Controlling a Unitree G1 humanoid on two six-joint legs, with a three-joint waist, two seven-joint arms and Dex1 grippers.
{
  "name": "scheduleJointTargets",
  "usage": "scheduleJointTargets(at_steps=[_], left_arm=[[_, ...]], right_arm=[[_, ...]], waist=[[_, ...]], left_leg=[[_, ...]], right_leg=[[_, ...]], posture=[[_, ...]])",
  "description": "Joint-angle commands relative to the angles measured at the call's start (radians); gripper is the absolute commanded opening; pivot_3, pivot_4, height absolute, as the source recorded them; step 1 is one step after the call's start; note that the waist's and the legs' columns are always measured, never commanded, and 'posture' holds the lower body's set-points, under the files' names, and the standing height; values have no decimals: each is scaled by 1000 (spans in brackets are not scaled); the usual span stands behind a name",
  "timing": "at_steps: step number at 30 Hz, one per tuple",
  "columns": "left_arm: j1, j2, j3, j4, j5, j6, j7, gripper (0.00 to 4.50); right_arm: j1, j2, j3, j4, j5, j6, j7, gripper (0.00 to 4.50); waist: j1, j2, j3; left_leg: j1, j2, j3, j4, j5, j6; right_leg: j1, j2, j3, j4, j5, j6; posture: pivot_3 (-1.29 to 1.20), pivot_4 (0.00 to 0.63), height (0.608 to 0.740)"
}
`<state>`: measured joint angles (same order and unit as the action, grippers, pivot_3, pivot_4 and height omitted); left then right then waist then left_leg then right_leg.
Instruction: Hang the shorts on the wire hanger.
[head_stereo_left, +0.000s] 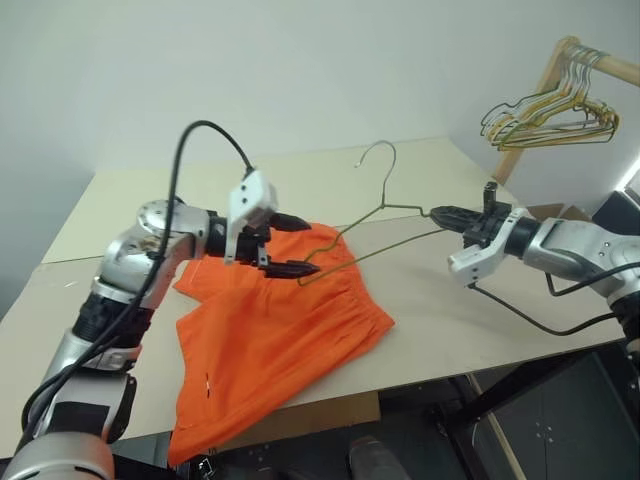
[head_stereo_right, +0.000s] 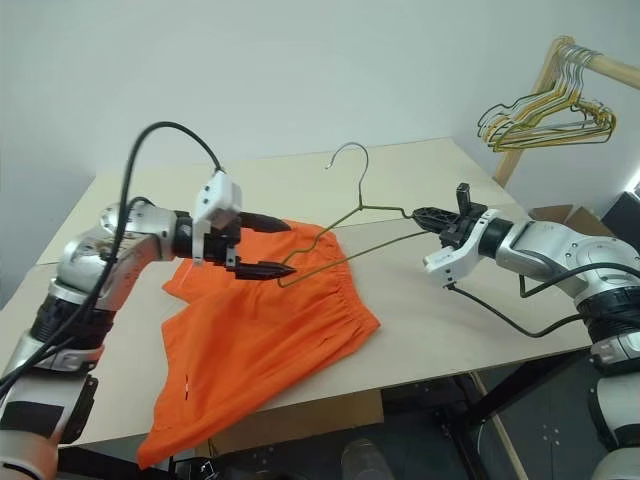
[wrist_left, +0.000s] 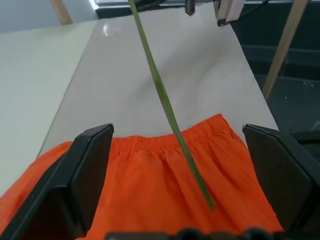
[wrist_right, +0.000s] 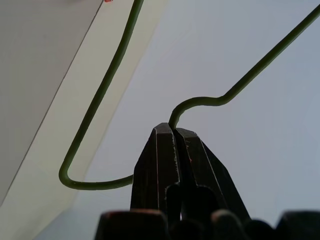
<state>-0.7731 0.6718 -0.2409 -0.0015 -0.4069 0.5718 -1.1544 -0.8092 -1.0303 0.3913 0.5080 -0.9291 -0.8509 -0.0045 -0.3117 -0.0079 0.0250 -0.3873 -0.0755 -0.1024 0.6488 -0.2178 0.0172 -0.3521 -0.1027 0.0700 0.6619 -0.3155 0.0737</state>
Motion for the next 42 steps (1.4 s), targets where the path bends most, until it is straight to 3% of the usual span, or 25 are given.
scheduleJointTargets(at_steps=[1, 5, 8, 20, 22, 25, 29, 32, 36, 39, 42], left_arm=[[-48, -29, -53, 27, 84, -2, 27, 4500], [-66, -62, -95, 77, 161, -11, 49, 4500], [-74, -82, -103, 97, 188, -13, 51, 3948], [-62, -109, -79, 98, 213, -1, 49, 99], [-69, -114, -75, 109, 217, 13, 60, 29], [-81, -111, -66, 125, 225, 17, 66, 0], [-75, -83, -48, 121, 235, -3, 64, 0], [-55, -42, -46, 106, 247, -40, 44, 0], [-20, 5, -54, 67, 262, -98, 13, 0], [-3, 12, -48, 41, 259, -120, 8, 0], [2, 4, -37, 20, 248, -112, 9, 0]], right_arm=[[-40, 5, -26, -27, 5, -3, -3, 23], [-46, 8, -31, -41, 11, 0, 10, 23], [-44, 10, -38, -56, 19, 3, 19, 0], [-39, 13, -63, -77, 34, 38, 39, 0], [-33, 14, -67, -80, 58, 36, 60, 0], [-21, 0, -65, -76, 141, -33, 106, 749], [-11, -32, -52, -45, 322, -139, 233, 2176], [-2, -39, -39, -30, 576, -126, 430, 3172], [48, -37, -56, -187, 1059, 247, 873, 4481], [25, -17, -72, -249, 1188, 515, 1067, 4481], [-42, 18, -42, -241, 1170, 736, 1190, 4481]], waist=[[-4, 0, 0], [-9, 0, 0], [-10, 0, 0], [-12, 0, 0], [-14, 0, 0], [-15, 0, 0], [-17, 0, 0], [-28, 0, 0], [-32, -1, 0], [-27, 0, 0], [-17, 0, 0]], left_leg=[[0, 0, 0, 0, 0, 0], [1, 0, 0, 0, 0, 0], [1, 0, 0, 0, 0, 0], [0, 0, 0, 0, 0, 0], [0, 0, 0, 0, 0, 0], [0, 0, 0, 0, 0, 0], [0, 0, 0, 0, 0, 0], [0, 0, 0, 0, 0, 0], [1, 2, -1, 0, 0, 0], [1, 2, -1, 1, -1, 1], [0, 1, -2, 2, -1, 1]], right_leg=[[0, 0, 0, 0, 0, 0], [0, 0, 0, 0, 0, 0], [0, 0, 0, 0, 0, 0], [0, 0, 0, 0, 0, 0], [0, 0, 0, 1, 0, 0], [1, 0, 0, 0, 0, 0], [1, -1, 0, 0, 0, 1], [2, -1, 0, 0, 0, 1], [4, 0, -2, -3, 0, 1], [5, -1, -1, -3, 0, 1], [4, -2, -2, -3, 0, 1]], posture=[[-274, 0, 740], [-281, 0, 740], [-281, 0, 740], [-288, 0, 740], [-288, 0, 740], [-286, 0, 740], [-271, 0, 740], [-263, 0, 740], [-248, 0, 740], [-236, 0, 740], [-232, 0, 740]])
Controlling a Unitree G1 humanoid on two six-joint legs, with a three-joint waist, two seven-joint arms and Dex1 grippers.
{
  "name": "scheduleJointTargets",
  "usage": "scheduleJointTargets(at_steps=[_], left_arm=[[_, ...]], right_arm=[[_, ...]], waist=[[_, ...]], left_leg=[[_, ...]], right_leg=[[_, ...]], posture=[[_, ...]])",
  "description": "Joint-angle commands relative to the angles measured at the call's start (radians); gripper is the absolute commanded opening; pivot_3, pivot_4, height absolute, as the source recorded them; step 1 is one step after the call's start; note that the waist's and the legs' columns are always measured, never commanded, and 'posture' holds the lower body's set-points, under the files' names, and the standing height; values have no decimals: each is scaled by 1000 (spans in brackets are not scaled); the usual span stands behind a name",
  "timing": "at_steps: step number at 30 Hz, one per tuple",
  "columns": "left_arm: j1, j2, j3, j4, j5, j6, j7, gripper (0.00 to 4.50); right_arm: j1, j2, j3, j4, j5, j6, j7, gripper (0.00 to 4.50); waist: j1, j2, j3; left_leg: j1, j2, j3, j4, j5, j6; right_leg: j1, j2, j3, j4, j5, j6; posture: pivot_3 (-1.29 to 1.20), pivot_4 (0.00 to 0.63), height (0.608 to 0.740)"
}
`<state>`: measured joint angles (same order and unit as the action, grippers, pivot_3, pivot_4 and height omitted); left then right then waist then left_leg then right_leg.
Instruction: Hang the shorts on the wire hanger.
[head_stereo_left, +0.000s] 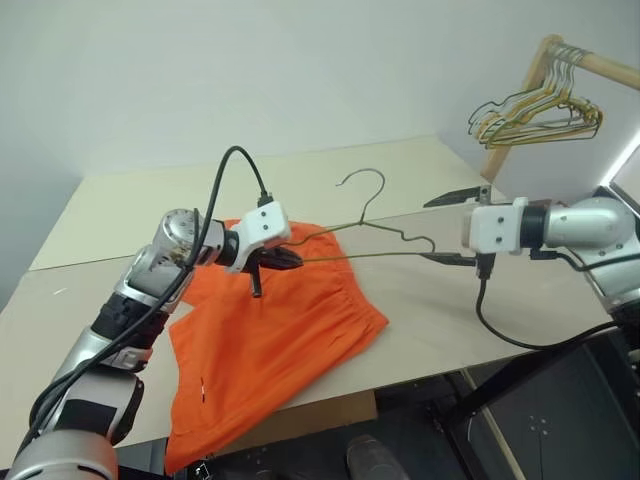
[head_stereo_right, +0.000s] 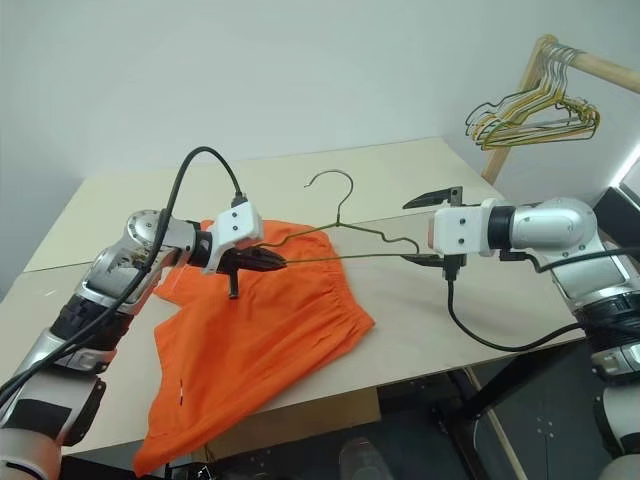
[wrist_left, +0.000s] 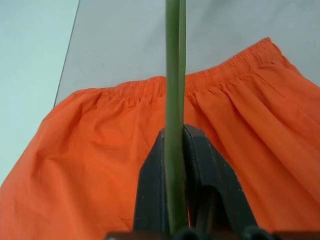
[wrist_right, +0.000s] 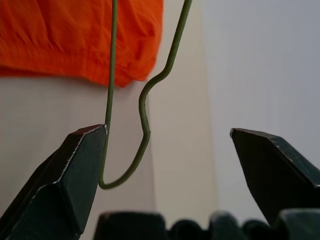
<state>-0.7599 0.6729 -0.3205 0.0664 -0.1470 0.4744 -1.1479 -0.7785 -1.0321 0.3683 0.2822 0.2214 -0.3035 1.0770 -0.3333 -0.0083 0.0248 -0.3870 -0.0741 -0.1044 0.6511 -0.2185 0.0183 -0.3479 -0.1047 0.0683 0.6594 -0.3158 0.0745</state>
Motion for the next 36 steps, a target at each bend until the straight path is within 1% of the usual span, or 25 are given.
scheduleJointTargets(at_steps=[1, 3, 7, 8, 11, 15, 19, 21, 26, 28, 29, 31, 33, 36], left_arm=[[-11, 0, 43, -51, -13, -14, 3, 0], [-10, -1, 46, -59, -14, -15, 4, 0], [-9, -1, 53, -66, -16, -18, 3, 0], [-8, -1, 54, -68, -16, -17, 5, 0], [-2, 3, 59, -76, -18, -15, 6, 0], [11, 9, 64, -89, -20, -15, 5, 0], [13, 11, 65, -89, -19, -27, -1, 0], [14, 10, 66, -84, -21, -47, -8, 0], [32, 3, 90, -44, -58, -177, -83, 0], [39, 9, 118, -15, -90, -204, -131, 528], [42, 10, 142, 9, -96, -211, -123, 719], [39, 9, 189, 75, -100, -235, -96, 1329], [31, 8, 235, 130, -107, -243, -55, 2032], [29, 4, 305, 153, -149, -207, -24, 3032]], right_arm=[[-90, 37, -14, 0, -3, 208, 132, 4481], [-154, 80, 27, 41, -72, 338, 181, 4481], [-233, 153, 71, 103, -171, 478, 237, 4481], [-250, 166, 76, 110, -183, 508, 259, 4314], [-266, 180, 80, 114, -218, 518, 313, 3569], [-263, 204, 56, 130, -233, 529, 331, 2206], [-258, 211, 34, 124, -229, 530, 354, 712], [-250, 210, 24, 116, -223, 525, 365, 37], [-188, 186, -25, 37, -170, 547, 419, 37], [-137, 164, -62, -17, -131, 598, 435, 0], [-94, 146, -89, -52, -107, 637, 433, 0], [-2, 109, -142, -113, -64, 719, 417, 0], [83, 83, -189, -151, -35, 810, 382, 0], [195, 57, -244, -165, -10, 921, 319, 0]], waist=[[11, 0, 0], [19, 0, 0], [34, 0, 0], [43, 0, 0], [55, 0, 0], [69, 0, 0], [70, 0, 0], [70, 0, 0], [71, 0, 0], [71, 0, 0], [70, 0, 0], [74, 0, 0], [77, 0, 0], [77, 0, 0]], left_leg=[[0, 0, 0, 0, 0, 0], [-1, 0, 0, 0, 0, 0], [-2, -1, -1, 0, 0, 0], [-2, -1, -1, 0, 0, 0], [-3, -2, -1, 0, 0, 0], [-3, -2, -1, 1, 0, 0], [-3, -3, -1, 1, 0, 0], [-3, -3, -2, 1, 0, 0], [-3, -3, -2, 1, 0, 0], [-3, -3, -2, 1, 0, 0], [-4, -3, -2, 1, 0, 0], [-4, -3, -3, 1, 0, 0], [-4, -3, -4, 2, 0, 0], [-4, -3, -4, 3, 0, 0]], right_leg=[[-1, -1, 0, 0, 0, 0], [-3, -1, 0, 2, 0, 0], [-5, -2, 0, 4, 0, 0], [-5, -2, 0, 4, 0, 0], [-7, -3, 0, 4, 0, 0], [-7, -3, 0, 4, 0, 0], [-7, -3, 0, 5, 0, 0], [-7, -4, 0, 5, 0, 0], [-7, -4, 0, 5, 0, 0], [-7, -4, 0, 4, 0, 0], [-7, -4, -1, 4, 0, 0], [-7, -4, -1, 4, 0, 0], [-6, -4, -2, 5, 0, 0], [-6, -4, -2, 5, 0, 0]], posture=[[-229, 0, 740], [-226, 0, 740], [-217, 0, 740], [-211, 0, 740], [-206, 0, 740], [-201, 0, 740], [-201, 0, 740], [-206, 0, 740], [-210, 0, 740], [-212, 0, 740], [-215, 0, 740], [-212, 0, 740], [-215, 0, 740], [-218, 0, 740]])
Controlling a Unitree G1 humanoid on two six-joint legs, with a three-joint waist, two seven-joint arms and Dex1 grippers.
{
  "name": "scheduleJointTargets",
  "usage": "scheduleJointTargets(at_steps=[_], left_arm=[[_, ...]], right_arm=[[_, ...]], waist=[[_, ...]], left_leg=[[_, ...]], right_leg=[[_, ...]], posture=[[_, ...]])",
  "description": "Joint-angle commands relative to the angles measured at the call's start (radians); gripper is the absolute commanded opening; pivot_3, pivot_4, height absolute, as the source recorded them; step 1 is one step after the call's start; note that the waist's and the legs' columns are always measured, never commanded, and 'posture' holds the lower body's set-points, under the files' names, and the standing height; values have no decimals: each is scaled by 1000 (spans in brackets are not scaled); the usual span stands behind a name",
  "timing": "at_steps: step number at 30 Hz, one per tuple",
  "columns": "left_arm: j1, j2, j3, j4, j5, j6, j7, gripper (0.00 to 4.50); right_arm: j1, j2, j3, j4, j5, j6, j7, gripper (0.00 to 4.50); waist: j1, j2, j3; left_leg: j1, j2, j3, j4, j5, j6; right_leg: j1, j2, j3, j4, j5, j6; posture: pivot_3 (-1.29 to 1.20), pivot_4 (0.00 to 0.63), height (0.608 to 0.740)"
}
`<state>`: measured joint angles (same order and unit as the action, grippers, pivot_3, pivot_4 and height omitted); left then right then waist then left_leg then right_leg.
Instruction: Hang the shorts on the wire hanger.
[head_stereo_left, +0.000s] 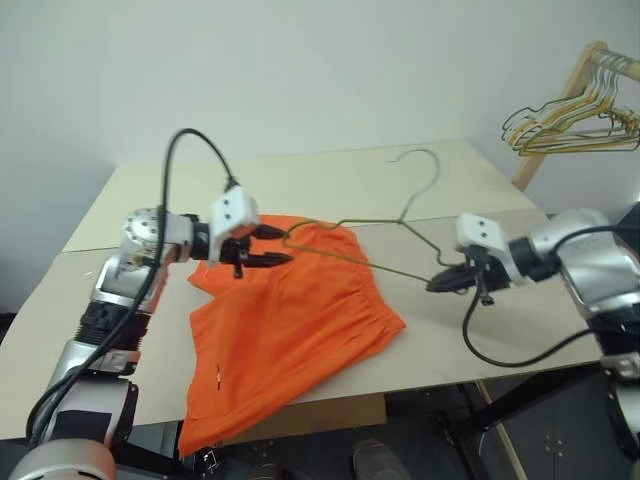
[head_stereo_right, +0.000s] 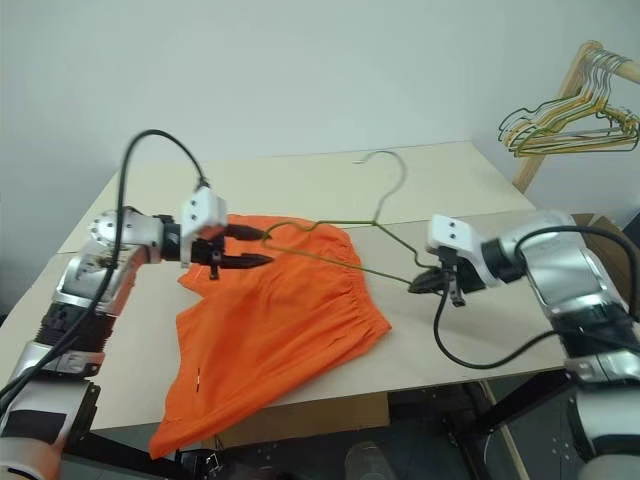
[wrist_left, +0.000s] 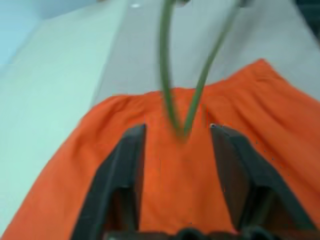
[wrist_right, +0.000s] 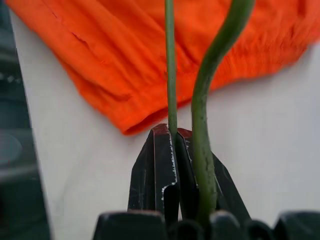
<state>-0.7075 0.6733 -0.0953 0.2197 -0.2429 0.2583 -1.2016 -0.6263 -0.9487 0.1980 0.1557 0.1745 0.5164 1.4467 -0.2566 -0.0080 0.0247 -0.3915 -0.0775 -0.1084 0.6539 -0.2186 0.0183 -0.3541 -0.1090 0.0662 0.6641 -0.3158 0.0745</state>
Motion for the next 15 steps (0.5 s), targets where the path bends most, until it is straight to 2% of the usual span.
scheduleJointTargets(at_steps=[1, 4, 10, 15], left_arm=[[-12, 5, 99, -17, -75, 24, 26, 3379], [44, 18, 133, -124, -156, 91, -7, 4420], [192, 48, 150, -332, -259, 109, -84, 4467], [260, 68, 156, -416, -308, 141, -84, 4467]], right_arm=[[69, -30, -87, -34, 42, 156, -79, 0], [111, -34, -113, -18, 64, 332, -140, 0], [107, -76, -44, 50, 106, 597, -119, 0], [73, -105, 48, 99, 126, 664, -47, 0]], waist=[[0, 0, 0], [-5, 0, 0], [0, 0, 0], [17, 0, 0]], left_leg=[[0, 0, 0, 0, 0, 0], [0, 0, 0, 0, 0, 0], [0, 0, 0, -1, 0, 0], [0, 0, 1, 0, 0, 0]], right_leg=[[0, 0, 0, 0, 0, 0], [0, 0, 1, 0, 0, 0], [0, 0, 1, 0, 0, 0], [0, -1, 1, -1, 0, 0]], posture=[[-218, 0, 740], [-211, 0, 740], [-194, 0, 740], [-179, 0, 740]])
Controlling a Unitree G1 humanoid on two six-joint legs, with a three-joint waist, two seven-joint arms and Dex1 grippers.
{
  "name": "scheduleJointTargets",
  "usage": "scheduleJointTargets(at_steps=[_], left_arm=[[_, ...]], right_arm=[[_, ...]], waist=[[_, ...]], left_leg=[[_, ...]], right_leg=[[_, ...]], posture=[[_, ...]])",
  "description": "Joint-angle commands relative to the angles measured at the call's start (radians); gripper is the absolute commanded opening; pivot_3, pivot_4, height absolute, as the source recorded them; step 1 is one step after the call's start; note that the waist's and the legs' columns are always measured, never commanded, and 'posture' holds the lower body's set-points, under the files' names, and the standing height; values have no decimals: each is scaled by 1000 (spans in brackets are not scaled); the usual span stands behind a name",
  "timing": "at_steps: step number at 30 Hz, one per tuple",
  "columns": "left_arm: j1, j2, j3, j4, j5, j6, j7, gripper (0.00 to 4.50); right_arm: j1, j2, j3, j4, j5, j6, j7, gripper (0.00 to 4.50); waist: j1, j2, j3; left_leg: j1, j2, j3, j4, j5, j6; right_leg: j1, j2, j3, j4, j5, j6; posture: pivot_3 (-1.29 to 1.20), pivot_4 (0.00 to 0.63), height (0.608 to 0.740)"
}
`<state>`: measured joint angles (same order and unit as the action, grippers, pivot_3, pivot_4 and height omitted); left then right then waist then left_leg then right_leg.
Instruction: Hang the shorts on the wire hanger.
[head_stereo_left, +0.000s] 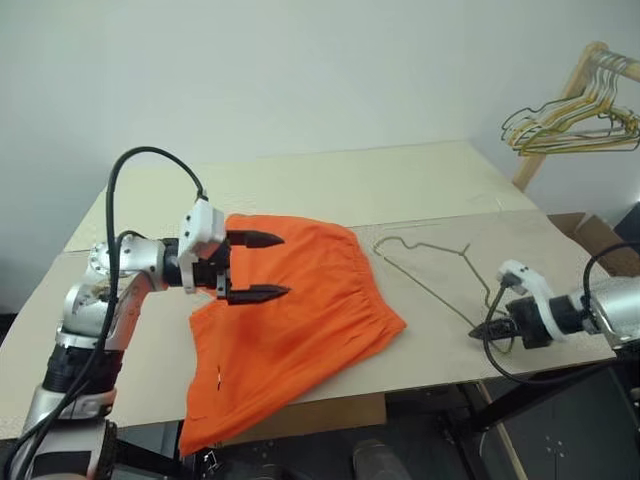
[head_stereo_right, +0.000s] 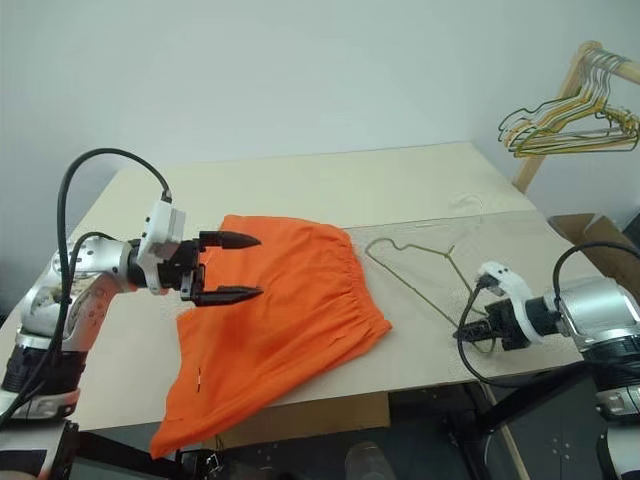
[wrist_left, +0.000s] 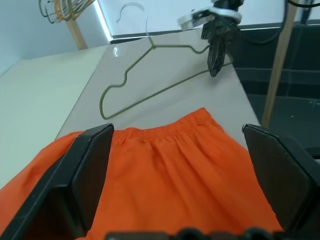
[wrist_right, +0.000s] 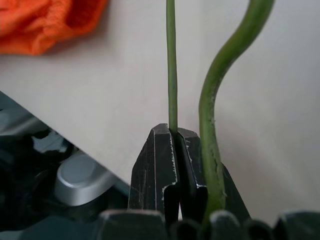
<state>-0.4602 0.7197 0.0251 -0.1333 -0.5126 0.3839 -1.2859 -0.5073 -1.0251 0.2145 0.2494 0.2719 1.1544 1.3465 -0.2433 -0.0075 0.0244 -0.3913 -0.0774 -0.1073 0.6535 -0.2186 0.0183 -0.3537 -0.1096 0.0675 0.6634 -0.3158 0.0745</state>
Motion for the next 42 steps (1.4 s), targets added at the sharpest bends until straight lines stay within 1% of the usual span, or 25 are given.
scheduleJointTargets(at_steps=[1, 6, 9, 14, 18, 24, 29, 32, 34, 39, 42], left_arm=[[25, 27, 38, -77, -46, 20, 0, 4467], [63, 54, 41, -118, -65, 32, 0, 4467], [76, 65, 43, -130, -67, 32, 0, 4467], [85, 77, 50, -140, -76, 37, 5, 4467], [92, 81, 44, -140, -71, 30, 8, 4467], [87, 84, 38, -142, -68, 26, 10, 4467], [94, 89, 42, -145, -66, 22, 12, 4467], [101, 91, 42, -148, -64, 17, 14, 4467], [104, 92, 40, -150, -60, 13, 15, 4467], [96, 92, 34, -141, -44, -2, 12, 4467], [94, 93, 35, -140, -38, -7, 12, 4467]], right_arm=[[-52, -35, 55, 12, 33, 33, 73, 0], [-64, -47, 106, 30, 57, 38, 126, 0], [-73, -55, 103, 37, 73, 50, 143, 0], [-66, -108, 98, 67, 83, 28, 170, 0], [-89, -102, 87, 95, 99, 40, 174, 0], [-61, -117, 116, 35, 139, 58, 204, 0], [-18, -170, 135, -23, 173, 46, 260, 0], [1, -191, 154, -56, 186, 35, 268, 0], [0, -180, 169, -62, 183, 33, 260, 0], [-95, -54, 209, 53, 132, 59, 166, 0], [-143, -6, 219, 116, 120, 53, 165, 0]], waist=[[6, 0, 0], [24, 0, 0], [37, 0, 0], [56, 0, 0], [65, 0, 0], [70, 0, 0], [85, 0, 0], [90, 0, 0], [91, 0, 0], [90, 0, 0], [94, 0, 1]], left_leg=[[0, 0, 0, 0, 0, 0], [0, 0, 0, 0, 0, 0], [0, 0, 1, 1, 0, 0], [0, 0, 1, 1, 0, 0], [0, 0, 1, 1, 0, 0], [0, 0, 1, 1, 0, -1], [0, 0, 1, 1, 0, -1], [0, 0, 1, 2, 0, -1], [0, 0, 1, 2, -1, -1], [1, 1, 2, 2, -1, -1], [0, 1, 2, 2, -1, -1]], right_leg=[[0, 0, 0, 0, 0, 0], [0, 0, 0, 0, 0, 0], [0, 0, 0, 0, 0, 0], [0, 0, -1, 0, 0, 0], [0, 0, -1, 0, 0, 0], [0, 0, -1, 0, 0, 0], [0, 0, -1, 0, 0, 0], [-1, 0, -1, 0, 0, 0], [0, 0, -1, 0, 0, 0], [0, 1, -1, 0, 0, 0], [-1, 1, -1, 0, 0, 0]], posture=[[-179, 0, 740], [-162, 0, 740], [-153, 0, 740], [-146, 0, 740], [-149, 0, 740], [-142, 0, 740], [-134, 0, 740], [-132, 0, 740], [-132, 0, 740], [-126, 0, 740], [-119, 0, 740]])
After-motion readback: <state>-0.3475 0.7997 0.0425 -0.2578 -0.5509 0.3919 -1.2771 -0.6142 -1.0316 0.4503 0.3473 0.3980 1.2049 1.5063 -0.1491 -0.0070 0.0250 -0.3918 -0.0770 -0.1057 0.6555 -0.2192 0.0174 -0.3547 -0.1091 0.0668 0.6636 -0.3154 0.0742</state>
